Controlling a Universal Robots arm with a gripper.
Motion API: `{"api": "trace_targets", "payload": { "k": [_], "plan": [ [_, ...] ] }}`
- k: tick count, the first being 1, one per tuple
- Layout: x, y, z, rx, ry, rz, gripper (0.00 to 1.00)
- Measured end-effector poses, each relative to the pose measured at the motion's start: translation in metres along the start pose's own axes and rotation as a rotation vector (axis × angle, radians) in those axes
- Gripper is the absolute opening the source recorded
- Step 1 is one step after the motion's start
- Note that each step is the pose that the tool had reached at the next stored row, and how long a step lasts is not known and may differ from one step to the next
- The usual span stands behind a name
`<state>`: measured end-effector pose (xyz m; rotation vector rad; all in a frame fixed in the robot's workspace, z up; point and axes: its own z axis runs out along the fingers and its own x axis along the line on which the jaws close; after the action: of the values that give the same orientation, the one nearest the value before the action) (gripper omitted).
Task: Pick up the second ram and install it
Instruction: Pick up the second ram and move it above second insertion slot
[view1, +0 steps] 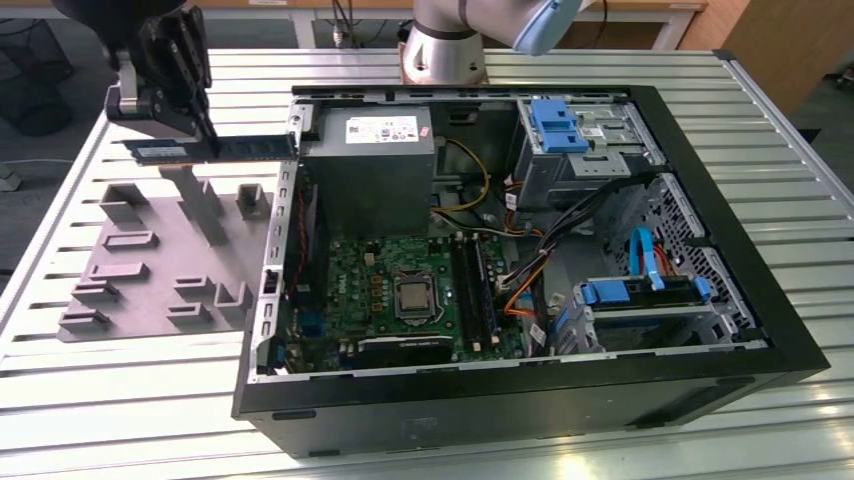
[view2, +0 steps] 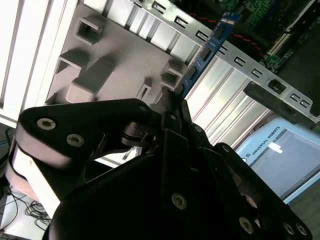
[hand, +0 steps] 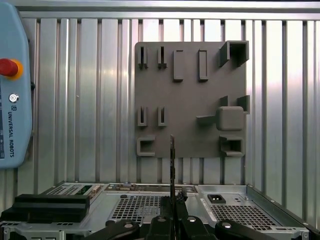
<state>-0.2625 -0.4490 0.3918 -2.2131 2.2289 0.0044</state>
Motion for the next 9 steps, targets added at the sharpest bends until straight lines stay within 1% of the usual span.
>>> {"api": "trace_targets", "payload": {
  "k": [9],
  "plan": [
    [0.0, -0.0069, 0.0, 0.0, 0.0, 0.0, 0.14]
  ]
}}
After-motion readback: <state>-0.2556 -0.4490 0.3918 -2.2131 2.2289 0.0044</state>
